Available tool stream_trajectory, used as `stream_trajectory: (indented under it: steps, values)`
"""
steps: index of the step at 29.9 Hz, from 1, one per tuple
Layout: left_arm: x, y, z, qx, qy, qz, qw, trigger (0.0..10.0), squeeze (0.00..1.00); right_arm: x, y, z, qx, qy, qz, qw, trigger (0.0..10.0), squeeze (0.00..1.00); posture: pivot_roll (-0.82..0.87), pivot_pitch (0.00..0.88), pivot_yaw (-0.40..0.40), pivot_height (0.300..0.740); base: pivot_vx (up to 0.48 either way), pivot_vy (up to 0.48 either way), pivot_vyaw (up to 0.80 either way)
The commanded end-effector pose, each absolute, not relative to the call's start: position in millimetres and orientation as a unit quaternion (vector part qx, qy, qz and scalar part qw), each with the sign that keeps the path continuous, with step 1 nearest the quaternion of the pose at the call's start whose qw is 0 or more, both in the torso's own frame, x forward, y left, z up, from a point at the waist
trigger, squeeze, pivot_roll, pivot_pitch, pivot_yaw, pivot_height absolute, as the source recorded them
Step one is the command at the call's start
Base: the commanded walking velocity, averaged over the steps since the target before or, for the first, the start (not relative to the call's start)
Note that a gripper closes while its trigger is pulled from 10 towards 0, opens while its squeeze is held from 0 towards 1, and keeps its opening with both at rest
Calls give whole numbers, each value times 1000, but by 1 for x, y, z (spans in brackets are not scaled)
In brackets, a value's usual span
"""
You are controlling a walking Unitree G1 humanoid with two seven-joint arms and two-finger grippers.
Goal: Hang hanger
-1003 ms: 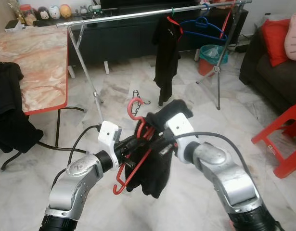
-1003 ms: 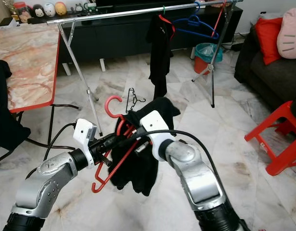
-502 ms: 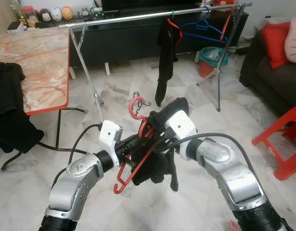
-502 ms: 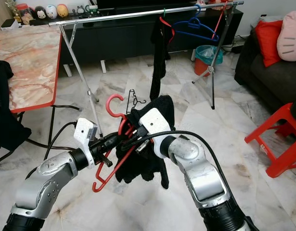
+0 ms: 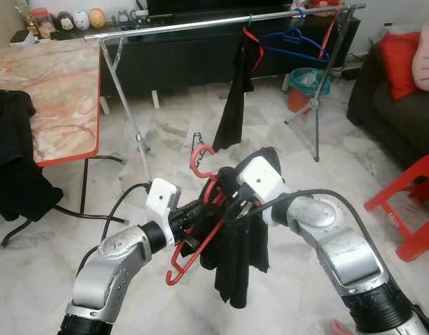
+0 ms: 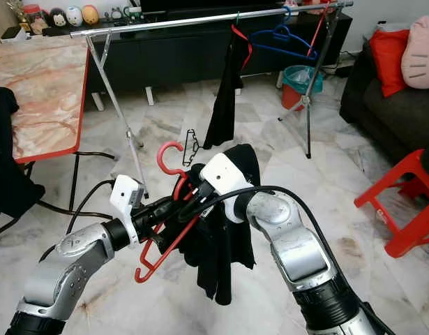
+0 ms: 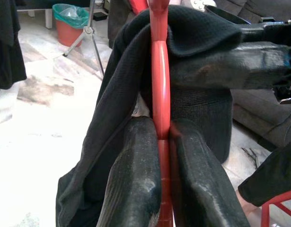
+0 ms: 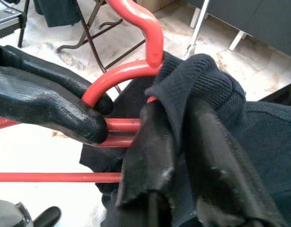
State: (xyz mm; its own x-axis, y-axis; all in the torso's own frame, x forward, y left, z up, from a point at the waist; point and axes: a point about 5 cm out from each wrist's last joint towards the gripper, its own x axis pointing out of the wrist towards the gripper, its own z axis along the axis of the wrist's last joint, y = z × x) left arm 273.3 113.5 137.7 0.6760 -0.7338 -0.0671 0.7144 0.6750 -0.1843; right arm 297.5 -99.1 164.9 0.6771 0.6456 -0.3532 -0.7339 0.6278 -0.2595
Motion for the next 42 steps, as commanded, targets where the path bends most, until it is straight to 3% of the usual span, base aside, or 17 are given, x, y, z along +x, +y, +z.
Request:
stream_trajectory:
  steps: [1,20,31,32,33,38,42]
  values:
    - [273,111,150,-72,39,-409,909,10000,0,296,-95,167,-202,108,405,885,10000,1000,5,69,-33,740,0,0,0]
    - [278,118,150,-72,30,-375,924,10000,0,287,-104,163,-221,120,434,865,10000,1000,-1,58,-35,740,0,0,0]
    - [277,123,148,-66,35,-375,924,10000,0,270,-105,167,-237,102,501,826,10000,1000,-6,57,-35,740,0,0,0]
    - [276,126,145,-49,45,-379,923,10000,0,271,-110,167,-256,104,497,822,10000,718,-6,57,-35,740,0,0,0]
    - [276,127,143,-39,51,-381,923,10000,0,273,-113,166,-265,107,491,823,10000,0,-6,57,-35,740,0,0,0]
    - [269,126,140,-40,65,-401,913,10000,0,282,-126,181,-267,89,467,839,10000,0,-5,61,-34,740,0,0,0]
    - [262,127,135,-36,78,-417,905,10000,0,273,-142,200,-274,52,512,813,10000,0,-11,66,-32,740,0,0,0]
